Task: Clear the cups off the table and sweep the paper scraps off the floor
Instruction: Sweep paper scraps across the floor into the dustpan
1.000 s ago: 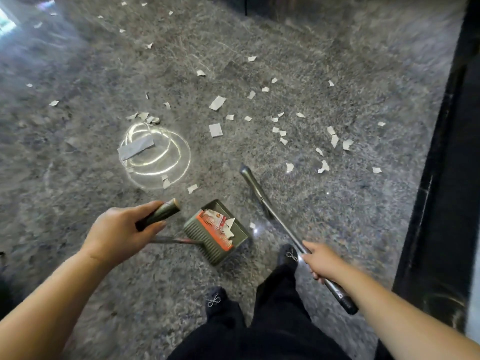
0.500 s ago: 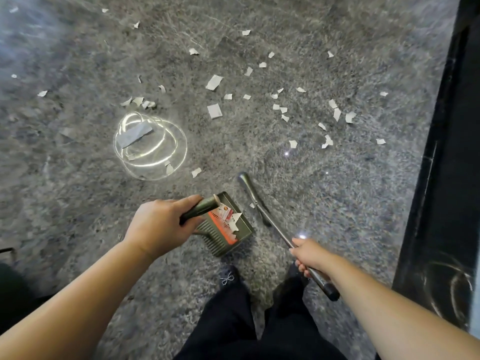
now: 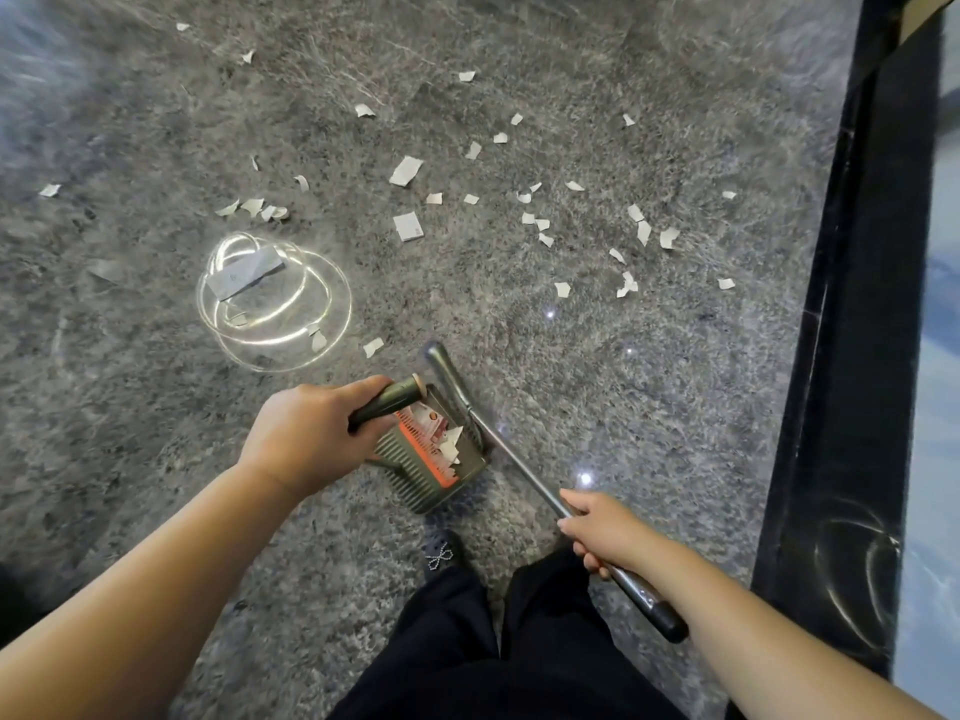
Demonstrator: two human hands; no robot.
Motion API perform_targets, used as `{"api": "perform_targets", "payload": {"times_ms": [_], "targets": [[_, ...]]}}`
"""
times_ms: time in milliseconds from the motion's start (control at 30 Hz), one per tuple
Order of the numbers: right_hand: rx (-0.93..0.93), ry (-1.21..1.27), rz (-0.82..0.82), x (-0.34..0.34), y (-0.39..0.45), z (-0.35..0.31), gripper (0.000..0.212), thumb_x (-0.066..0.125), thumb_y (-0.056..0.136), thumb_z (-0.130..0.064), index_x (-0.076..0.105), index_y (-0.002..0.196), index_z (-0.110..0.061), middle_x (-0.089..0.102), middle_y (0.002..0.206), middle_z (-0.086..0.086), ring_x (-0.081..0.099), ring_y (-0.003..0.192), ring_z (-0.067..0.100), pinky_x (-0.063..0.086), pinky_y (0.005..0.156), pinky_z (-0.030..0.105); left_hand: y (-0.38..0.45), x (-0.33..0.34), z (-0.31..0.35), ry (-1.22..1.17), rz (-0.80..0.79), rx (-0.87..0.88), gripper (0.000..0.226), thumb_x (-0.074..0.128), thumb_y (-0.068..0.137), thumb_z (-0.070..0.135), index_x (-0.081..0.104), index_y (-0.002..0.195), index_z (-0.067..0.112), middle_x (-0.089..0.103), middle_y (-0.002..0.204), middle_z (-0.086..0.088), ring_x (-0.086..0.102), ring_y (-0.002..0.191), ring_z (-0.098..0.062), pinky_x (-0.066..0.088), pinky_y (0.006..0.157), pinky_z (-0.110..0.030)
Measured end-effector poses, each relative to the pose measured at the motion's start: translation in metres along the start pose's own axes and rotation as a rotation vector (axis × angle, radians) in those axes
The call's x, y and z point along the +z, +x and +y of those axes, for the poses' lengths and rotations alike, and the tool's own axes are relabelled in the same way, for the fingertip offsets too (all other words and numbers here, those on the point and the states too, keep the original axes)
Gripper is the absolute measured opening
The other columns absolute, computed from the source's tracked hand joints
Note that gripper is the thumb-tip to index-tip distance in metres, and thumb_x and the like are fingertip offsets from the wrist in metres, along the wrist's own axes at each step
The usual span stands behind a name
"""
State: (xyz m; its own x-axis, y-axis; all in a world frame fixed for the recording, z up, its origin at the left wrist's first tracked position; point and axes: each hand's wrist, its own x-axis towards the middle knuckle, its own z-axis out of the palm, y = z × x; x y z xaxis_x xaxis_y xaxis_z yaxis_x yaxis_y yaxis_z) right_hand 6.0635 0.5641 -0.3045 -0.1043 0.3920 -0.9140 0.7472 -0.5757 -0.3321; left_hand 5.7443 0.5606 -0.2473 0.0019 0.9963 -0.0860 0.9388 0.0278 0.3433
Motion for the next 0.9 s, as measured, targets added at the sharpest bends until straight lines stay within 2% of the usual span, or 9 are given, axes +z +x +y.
{"api": "perform_targets", "payload": {"times_ms": [200, 333, 400, 467, 500, 567, 667, 800, 900], "targets": [[0.033, -0.153, 0.092, -0.027, 0.014, -0.011, 0.057, 0.044, 0.097, -0.008, 0.030, 0.150, -0.023, 0.055, 0.079, 0.005, 0.047, 0.050, 0.016, 0.041, 0.043, 0.025, -0.011, -0.010, -0.010, 0.015, -0.015, -0.076, 0.041, 0.060, 0.085, 0.054, 0.062, 0.123, 0.037, 0.071, 0.075, 0.004, 0.065, 0.067, -0.024, 0.050, 0.061, -0.030], [0.073, -0.301, 0.097, -0.037, 0.018, -0.005, 0.050, 0.044, 0.097, -0.009, 0.038, 0.145, -0.018, 0.048, 0.075, 0.000, 0.047, 0.053, 0.016, 0.041, 0.048, 0.026, -0.013, -0.017, -0.020, 0.047, 0.001, -0.122, 0.045, 0.062, 0.084, 0.053, 0.061, 0.126, 0.037, 0.072, 0.080, 0.002, 0.066, 0.073, -0.025, 0.045, 0.062, -0.029], [0.099, -0.438, 0.088, -0.036, 0.015, 0.001, 0.050, 0.042, 0.095, -0.007, 0.039, 0.144, -0.018, 0.051, 0.083, 0.000, 0.053, 0.061, 0.017, 0.042, 0.051, 0.026, -0.013, -0.019, -0.023, 0.052, 0.007, -0.135, 0.044, 0.063, 0.084, 0.052, 0.062, 0.125, 0.036, 0.073, 0.081, 0.002, 0.067, 0.075, -0.026, 0.046, 0.063, -0.030], [0.137, -0.580, 0.064, -0.033, 0.013, 0.006, 0.048, 0.041, 0.094, -0.006, 0.043, 0.141, -0.017, 0.058, 0.101, 0.006, 0.062, 0.081, 0.023, 0.045, 0.057, 0.025, -0.011, -0.021, -0.024, 0.047, 0.002, -0.141, 0.044, 0.064, 0.084, 0.051, 0.063, 0.124, 0.035, 0.073, 0.080, 0.001, 0.066, 0.075, -0.027, 0.046, 0.064, -0.030], [0.148, -0.653, 0.040, -0.030, 0.011, 0.008, 0.045, 0.041, 0.094, -0.006, 0.045, 0.138, -0.014, 0.058, 0.109, 0.008, 0.062, 0.092, 0.025, 0.045, 0.062, 0.025, -0.009, -0.021, -0.024, 0.045, -0.001, -0.140, 0.044, 0.064, 0.084, 0.051, 0.063, 0.124, 0.034, 0.072, 0.080, 0.001, 0.066, 0.075, -0.027, 0.045, 0.063, -0.030], [0.153, -0.750, -0.007, -0.021, 0.008, 0.013, 0.044, 0.040, 0.094, -0.005, 0.045, 0.137, -0.011, 0.055, 0.113, 0.007, 0.056, 0.094, 0.024, 0.044, 0.070, 0.026, -0.005, -0.021, -0.022, 0.043, -0.012, -0.145, 0.045, 0.063, 0.084, 0.053, 0.062, 0.126, 0.035, 0.072, 0.082, 0.001, 0.066, 0.077, -0.027, 0.043, 0.063, -0.029], [0.136, -0.753, -0.074, -0.006, 0.004, 0.016, 0.047, 0.037, 0.095, -0.003, 0.040, 0.142, -0.010, 0.050, 0.112, 0.004, 0.053, 0.094, 0.023, 0.041, 0.065, 0.024, -0.002, -0.019, -0.019, 0.041, -0.024, -0.156, 0.047, 0.062, 0.084, 0.054, 0.060, 0.127, 0.036, 0.073, 0.087, 0.001, 0.066, 0.081, -0.025, 0.045, 0.066, -0.029], [0.105, -0.706, -0.131, 0.008, -0.001, 0.007, 0.060, 0.033, 0.096, 0.001, 0.021, 0.152, -0.016, 0.041, 0.144, 0.008, 0.053, 0.097, 0.023, 0.043, 0.072, 0.026, -0.005, -0.015, -0.020, 0.038, 0.045, -0.097, 0.042, 0.068, 0.082, 0.049, 0.066, 0.120, 0.032, 0.073, 0.078, 0.001, 0.067, 0.074, -0.028, 0.044, 0.062, -0.029], [0.053, -0.635, -0.138, 0.011, 0.000, -0.004, 0.053, 0.039, 0.096, -0.005, 0.031, 0.148, -0.012, 0.047, 0.138, 0.010, 0.055, 0.093, 0.021, 0.044, 0.073, 0.028, -0.006, -0.012, -0.025, 0.049, 0.065, -0.078, 0.042, 0.069, 0.082, 0.050, 0.067, 0.119, 0.031, 0.072, 0.074, 0.002, 0.067, 0.070, -0.027, 0.041, 0.059, -0.027]]}}
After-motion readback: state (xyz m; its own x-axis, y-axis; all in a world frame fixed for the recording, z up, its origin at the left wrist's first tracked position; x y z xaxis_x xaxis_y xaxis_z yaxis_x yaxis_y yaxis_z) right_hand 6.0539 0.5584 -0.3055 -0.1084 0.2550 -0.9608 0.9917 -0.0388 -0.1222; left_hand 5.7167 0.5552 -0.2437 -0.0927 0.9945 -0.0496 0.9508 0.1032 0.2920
